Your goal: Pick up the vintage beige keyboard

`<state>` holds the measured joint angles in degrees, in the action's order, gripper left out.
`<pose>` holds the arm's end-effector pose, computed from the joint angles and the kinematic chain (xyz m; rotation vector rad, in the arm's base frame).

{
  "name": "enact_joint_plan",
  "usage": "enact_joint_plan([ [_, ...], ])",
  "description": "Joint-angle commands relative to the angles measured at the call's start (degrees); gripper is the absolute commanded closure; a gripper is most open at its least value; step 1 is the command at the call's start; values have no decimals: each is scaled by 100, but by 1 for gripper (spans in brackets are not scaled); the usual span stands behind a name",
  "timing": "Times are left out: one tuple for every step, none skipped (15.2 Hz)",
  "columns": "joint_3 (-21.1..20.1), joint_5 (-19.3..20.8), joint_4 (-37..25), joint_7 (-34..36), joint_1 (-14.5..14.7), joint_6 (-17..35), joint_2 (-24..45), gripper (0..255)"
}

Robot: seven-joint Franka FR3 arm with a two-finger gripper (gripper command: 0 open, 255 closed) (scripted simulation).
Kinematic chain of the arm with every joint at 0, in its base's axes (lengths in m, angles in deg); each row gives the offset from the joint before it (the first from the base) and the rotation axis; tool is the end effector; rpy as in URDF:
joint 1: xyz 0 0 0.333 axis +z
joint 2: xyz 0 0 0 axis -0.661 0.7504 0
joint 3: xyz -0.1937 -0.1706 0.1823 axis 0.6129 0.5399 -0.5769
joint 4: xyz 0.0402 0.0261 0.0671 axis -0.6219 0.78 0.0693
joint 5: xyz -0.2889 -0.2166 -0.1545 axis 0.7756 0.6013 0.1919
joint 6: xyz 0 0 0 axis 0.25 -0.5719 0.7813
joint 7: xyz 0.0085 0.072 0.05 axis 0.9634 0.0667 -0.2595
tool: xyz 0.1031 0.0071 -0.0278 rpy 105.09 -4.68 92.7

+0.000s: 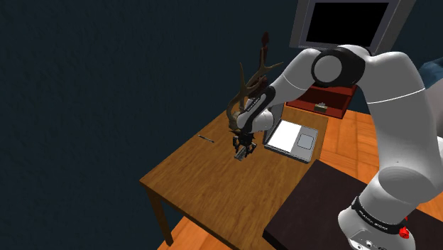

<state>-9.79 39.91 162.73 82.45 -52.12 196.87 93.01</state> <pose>0.5828 -0.0680 0.1119 -2.3853 1.7797 0.1125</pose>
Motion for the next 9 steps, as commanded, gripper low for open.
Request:
enact_joint_plan([
  [11,9,45,22,8,-64,-106,255],
  [19,16,69,37,13,-112,-179,255],
  [26,23,94,52,18,-160,-251,255],
  [34,31,117,67,22,-209,-323,255],
  [41,39,139,83,27,-258,-395,255],
  [49,47,159,98,32,-308,-466,255],
  [56,56,179,114,36,-359,-537,255],
  [64,65,197,130,41,-410,-607,255],
  [71,74,214,146,45,-462,-676,255],
])
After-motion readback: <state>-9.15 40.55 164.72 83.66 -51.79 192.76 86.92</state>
